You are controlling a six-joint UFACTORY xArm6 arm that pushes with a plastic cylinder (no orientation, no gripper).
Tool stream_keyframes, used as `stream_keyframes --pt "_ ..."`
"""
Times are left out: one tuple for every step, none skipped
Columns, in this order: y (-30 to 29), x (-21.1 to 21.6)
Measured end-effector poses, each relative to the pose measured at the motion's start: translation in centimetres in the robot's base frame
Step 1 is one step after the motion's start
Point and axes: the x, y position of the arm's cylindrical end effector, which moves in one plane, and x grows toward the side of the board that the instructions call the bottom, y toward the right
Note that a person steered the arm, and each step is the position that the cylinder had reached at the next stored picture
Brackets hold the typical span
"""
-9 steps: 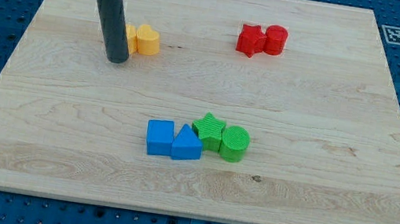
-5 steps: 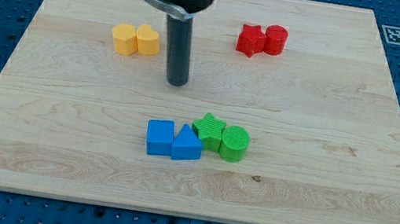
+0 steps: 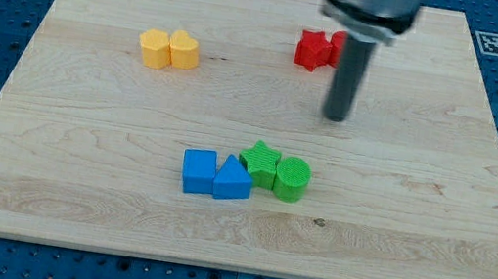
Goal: Push the red circle and the red star towards the center
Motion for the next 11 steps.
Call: stream_keyframes --pt "4.2 -2.2" --pt "4.3 -4.4" --pt "4.3 -5.1" --pt "4.3 -8.8" --pt "4.3 -11.1" --pt "2.3 -12.4" --pt "0.0 -12.3" --pt "-0.5 -11.9" --pt "-0.9 -9.9" --pt "-2.2 -8.9" --pt "-2.4 -9.0"
